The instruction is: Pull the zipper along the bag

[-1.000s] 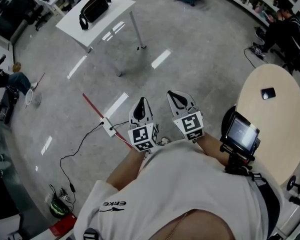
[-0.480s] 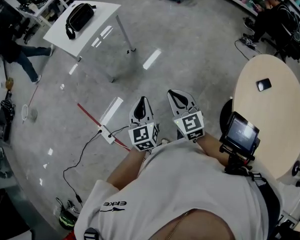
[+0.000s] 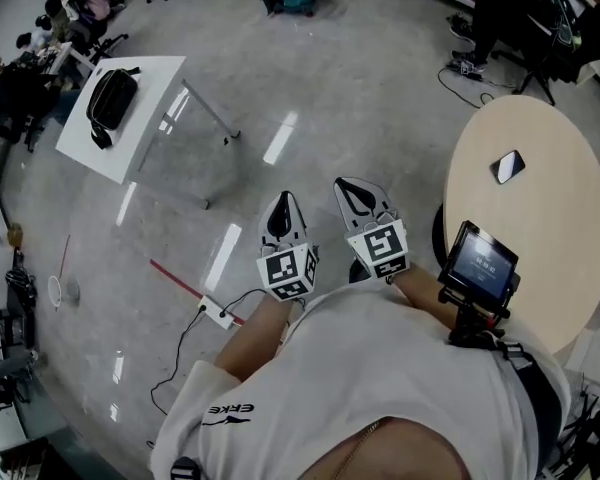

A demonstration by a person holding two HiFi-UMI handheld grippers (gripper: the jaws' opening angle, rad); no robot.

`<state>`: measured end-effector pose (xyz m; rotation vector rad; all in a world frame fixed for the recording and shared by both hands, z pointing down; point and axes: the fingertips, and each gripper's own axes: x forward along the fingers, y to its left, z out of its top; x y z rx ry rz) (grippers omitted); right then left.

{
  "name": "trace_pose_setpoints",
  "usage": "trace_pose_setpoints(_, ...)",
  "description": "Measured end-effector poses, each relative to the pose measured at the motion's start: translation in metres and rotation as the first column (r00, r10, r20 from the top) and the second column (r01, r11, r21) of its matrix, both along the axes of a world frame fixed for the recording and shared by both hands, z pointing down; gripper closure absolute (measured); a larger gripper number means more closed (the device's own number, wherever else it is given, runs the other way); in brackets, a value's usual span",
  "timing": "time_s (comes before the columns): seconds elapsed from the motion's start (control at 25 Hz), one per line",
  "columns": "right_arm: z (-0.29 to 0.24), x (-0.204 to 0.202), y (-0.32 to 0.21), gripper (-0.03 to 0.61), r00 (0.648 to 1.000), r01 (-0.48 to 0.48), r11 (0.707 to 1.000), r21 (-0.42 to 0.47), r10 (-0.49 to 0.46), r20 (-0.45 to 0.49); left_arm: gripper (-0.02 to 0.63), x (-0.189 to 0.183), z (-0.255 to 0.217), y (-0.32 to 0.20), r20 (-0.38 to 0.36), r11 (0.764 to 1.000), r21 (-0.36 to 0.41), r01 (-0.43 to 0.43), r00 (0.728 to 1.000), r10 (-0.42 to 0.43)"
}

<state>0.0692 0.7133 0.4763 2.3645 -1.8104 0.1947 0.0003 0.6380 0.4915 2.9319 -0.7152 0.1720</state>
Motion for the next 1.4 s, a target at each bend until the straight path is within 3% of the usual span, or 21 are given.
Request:
trace_pose_setpoints(0.36,0.004,0.074,0.010,0.574,0.999,-0.049,0.999,0.021,0.049,0.011,0.611,0.082,-0.001,0.009,0.003,0.998,0.025,-0.064,0.998,0.064)
trace_pose_setpoints(0.68,-0.005,0.144,0.004,0.574,0.998,-0.050,0.998,0.036,0.049,0.039,0.611,0.151,-0.012,0.005,0.035,0.997,0.039,-0.064,0.997,0.063)
trace_pose_setpoints(1.12,0.004,0.171,-0.062,0.574,0.999,0.000,1.000,0.013,-0.001,0.054,0.611,0.178,-0.003,-0.056,0.051,1.000,0.022,-0.017,0.999,0.016)
trace_pose_setpoints(1.4,-0.013,0.187,-0.144,0.574,0.996,0.081,0.997,0.010,-0.081,0.036,0.611,0.192,-0.021,-0.135,0.025,0.998,0.021,0.066,0.997,-0.066)
